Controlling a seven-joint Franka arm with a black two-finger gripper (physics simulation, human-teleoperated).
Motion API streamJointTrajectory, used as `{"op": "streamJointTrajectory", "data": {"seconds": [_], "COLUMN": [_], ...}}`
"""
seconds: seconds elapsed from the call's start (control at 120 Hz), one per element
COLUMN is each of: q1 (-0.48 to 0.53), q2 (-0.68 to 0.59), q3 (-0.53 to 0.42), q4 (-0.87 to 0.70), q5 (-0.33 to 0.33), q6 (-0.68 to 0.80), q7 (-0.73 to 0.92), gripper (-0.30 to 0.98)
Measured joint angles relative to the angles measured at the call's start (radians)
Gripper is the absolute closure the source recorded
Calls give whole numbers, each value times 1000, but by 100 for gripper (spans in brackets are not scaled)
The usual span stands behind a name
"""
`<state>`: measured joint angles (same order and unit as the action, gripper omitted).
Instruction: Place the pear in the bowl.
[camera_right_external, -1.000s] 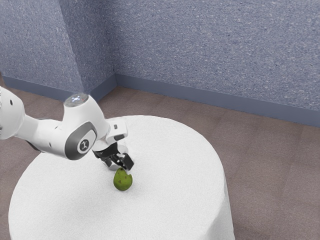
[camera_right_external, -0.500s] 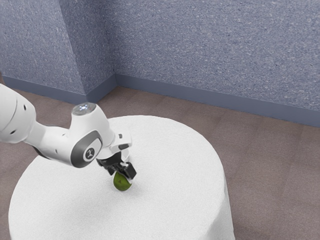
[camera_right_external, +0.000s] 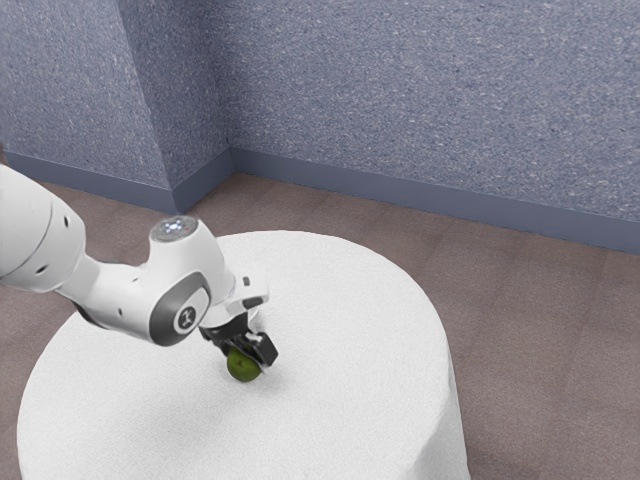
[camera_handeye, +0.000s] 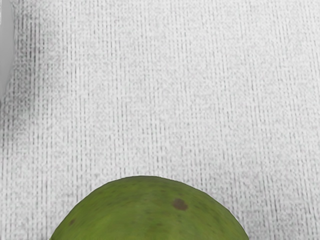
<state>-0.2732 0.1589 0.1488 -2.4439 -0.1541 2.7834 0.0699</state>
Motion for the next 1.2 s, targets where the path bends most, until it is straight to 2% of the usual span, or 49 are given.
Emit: {"op": "streamJointTrajectory", "data": {"seconds": [0.35, 0.883, 1.0, 1.2], "q1": [0, 11, 4, 7], "q2": [-5, -51, -72, -87], "q3": [0, 23, 45, 102], "q4": [0, 5, 25, 104], "q5": [-18, -9, 1, 64], "q6": [4, -21, -50, -132], "q7": [3, -3, -9, -24], "gripper": [17, 34, 38, 42]}}
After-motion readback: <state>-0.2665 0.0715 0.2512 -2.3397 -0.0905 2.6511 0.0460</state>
